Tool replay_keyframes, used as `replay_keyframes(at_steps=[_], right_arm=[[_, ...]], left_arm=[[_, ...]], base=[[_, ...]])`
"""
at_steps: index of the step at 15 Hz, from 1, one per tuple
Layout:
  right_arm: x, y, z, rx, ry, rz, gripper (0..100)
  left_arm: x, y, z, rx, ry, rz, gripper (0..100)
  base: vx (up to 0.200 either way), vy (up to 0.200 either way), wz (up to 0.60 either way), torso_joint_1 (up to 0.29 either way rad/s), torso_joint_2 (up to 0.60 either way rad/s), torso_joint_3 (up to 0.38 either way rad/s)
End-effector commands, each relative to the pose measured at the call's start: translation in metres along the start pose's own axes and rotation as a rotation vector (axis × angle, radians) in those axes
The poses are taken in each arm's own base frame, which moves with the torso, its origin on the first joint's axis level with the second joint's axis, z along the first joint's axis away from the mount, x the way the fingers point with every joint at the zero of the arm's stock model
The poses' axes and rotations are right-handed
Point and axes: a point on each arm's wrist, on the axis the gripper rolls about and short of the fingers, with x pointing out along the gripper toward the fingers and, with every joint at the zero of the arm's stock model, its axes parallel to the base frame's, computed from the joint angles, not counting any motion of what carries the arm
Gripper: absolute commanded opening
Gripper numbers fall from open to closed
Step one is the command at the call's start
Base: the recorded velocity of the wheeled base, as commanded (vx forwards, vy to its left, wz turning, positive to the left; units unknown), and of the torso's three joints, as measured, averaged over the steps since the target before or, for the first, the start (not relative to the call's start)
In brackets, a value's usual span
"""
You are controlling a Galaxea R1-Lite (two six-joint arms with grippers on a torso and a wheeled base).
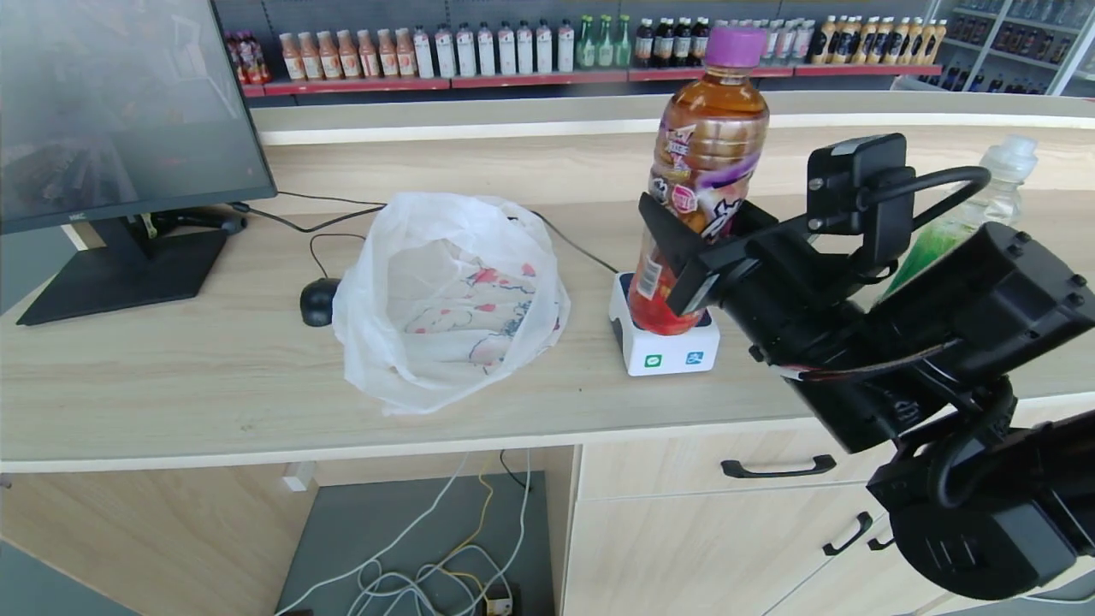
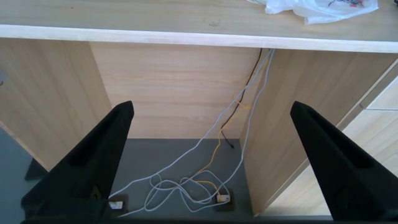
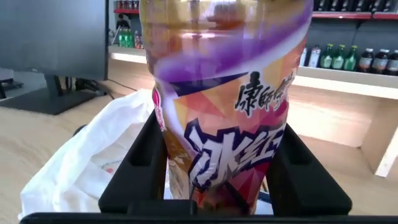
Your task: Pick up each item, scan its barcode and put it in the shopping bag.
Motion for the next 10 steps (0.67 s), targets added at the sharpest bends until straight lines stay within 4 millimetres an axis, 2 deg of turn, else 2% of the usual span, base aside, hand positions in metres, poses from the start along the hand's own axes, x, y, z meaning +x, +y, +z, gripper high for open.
replay_keyframes(at_steps=[1,3,4,10], right_arm=[[0.002,-0.031,0.0,0.005,-0.021,-0.136,0],[0.004,-0.048,-0.001,0.011,-0.026,-0.206,0],[0.006,-0.05,0.002,0.009,-0.04,-0.208,0],[0.007,-0.04,0.002,0.024,-0.042,-0.183,0]], left_arm=[[0.0,0.0,0.0,0.0,-0.001,0.0,100],[0.0,0.0,0.0,-0.002,-0.001,0.0,100],[0.0,0.0,0.0,-0.003,-0.001,0.002,100],[0.0,0.0,0.0,-0.003,-0.001,0.0,100]], base=[[0.0,0.0,0.0,0.0,0.0,0.0],[0.0,0.0,0.0,0.0,0.0,0.0],[0.0,0.0,0.0,0.0,0.0,0.0],[0.0,0.2,0.0,0.002,0.0,0.005]])
